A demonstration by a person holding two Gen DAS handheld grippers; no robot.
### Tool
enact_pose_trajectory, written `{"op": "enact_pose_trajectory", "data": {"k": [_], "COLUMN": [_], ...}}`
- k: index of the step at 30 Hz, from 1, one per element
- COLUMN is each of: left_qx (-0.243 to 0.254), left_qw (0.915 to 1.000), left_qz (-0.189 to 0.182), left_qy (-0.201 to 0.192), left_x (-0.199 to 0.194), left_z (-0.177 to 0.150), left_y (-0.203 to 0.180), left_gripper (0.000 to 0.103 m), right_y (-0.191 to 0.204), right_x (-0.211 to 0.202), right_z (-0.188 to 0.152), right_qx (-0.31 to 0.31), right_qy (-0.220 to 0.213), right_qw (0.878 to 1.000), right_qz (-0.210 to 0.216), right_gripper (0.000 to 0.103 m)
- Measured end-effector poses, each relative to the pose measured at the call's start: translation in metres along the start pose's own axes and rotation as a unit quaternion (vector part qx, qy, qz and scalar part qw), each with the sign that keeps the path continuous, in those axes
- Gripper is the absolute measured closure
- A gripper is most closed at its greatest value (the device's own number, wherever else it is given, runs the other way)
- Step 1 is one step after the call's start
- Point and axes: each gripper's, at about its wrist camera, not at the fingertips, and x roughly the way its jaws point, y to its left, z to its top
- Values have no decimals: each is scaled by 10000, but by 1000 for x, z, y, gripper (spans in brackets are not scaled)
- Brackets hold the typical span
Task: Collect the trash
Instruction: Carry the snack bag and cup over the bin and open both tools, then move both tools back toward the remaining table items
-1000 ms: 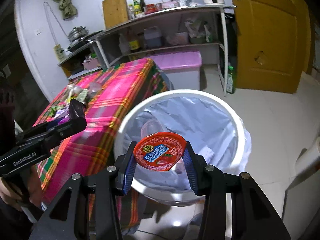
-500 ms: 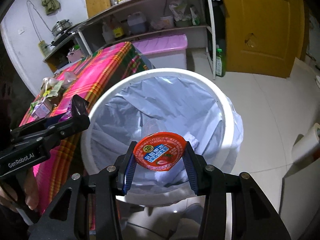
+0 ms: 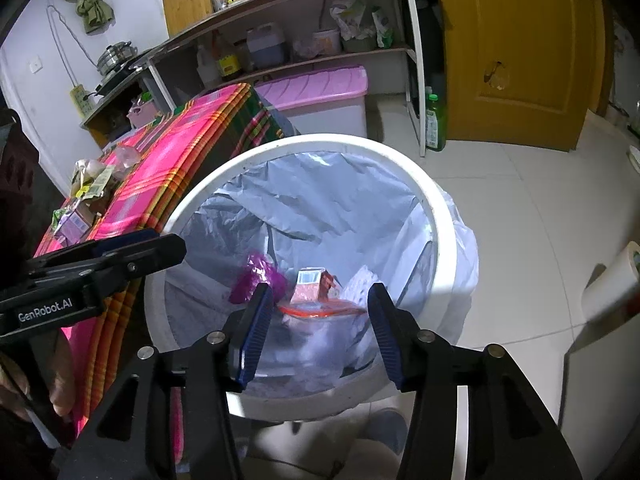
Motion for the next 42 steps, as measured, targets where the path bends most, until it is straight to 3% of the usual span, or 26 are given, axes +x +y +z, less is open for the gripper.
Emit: {"op": "enact_pose_trajectory", "data": {"k": [8,23,34,42], "left_qx": [-97,-218,-350,-676], "left_qw": [9995,9915,9833,9740], "left_qz": [17,345,853,1238], "left_qy": [-286,-1231,-1568,-1773], "left_x": [-26,-111,-155,-176], "left_z": [-1,-28,-63,-75], "left_y": [3,28,69,107], "left_gripper": [46,46,46,46], "right_y": [11,67,111,142], "right_x": [-24,-67,-60,-48], "right_z": [4,2,1,4], "right_qx": [-102,-557,-839,-1233], "right_qy": [-281,-839,-744,-513], "right_qw": [9995,9946,9904,9871], "right_qz": [88,268,807,884], "right_gripper": [52,52,52,52]}}
